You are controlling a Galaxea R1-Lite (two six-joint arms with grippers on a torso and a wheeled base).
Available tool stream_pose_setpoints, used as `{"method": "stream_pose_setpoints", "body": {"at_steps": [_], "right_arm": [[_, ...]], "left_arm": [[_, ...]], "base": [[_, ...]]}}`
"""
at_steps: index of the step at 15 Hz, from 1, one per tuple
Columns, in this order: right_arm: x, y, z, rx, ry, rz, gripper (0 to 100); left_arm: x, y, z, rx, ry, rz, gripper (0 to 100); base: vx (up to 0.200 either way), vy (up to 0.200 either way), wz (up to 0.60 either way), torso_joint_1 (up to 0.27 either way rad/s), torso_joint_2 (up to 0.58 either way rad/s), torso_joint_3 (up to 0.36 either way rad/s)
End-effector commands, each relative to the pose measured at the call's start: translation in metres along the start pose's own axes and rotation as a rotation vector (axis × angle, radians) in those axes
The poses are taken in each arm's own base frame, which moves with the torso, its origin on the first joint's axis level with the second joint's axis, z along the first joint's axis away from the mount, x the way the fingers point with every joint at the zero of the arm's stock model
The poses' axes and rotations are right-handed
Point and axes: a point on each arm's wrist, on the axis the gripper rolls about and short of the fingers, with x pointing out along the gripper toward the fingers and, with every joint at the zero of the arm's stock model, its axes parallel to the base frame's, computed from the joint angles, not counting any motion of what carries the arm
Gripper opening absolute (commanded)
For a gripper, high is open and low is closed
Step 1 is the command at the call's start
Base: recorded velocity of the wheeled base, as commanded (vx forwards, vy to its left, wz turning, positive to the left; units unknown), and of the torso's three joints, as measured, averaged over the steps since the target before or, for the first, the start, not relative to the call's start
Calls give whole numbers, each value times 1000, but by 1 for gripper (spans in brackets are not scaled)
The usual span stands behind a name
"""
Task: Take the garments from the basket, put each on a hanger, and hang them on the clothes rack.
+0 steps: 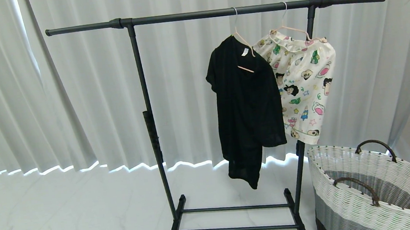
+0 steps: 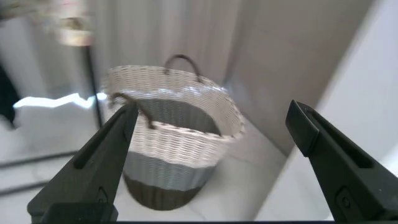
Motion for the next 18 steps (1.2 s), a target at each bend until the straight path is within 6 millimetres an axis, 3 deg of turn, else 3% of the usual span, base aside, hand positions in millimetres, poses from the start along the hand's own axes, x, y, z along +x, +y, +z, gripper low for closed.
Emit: {"method": "stream_pose_setpoints", "body": {"at_steps": [1,4,9,12,18], "right_arm": [[4,0,0,-14,29,106,100],[2,-4,-1,-26,-42,313,100],[2,-4,0,-66,-43,286,100],[0,-2,0,-44,-37,139,100],[-2,3,-3,-8,-22,356,100]], "left_arm": [[0,0,0,0,0,0,100],[0,0,0,0,0,0,100],[0,0,0,0,-2,0,100],[0,0,0,0,0,0,100],[0,0,0,0,0,0,100]], "base": [[0,0,0,0,0,0],[0,0,0,0,0,0],[0,0,0,0,0,0],[0,0,0,0,0,0],[0,0,0,0,0,0]]}}
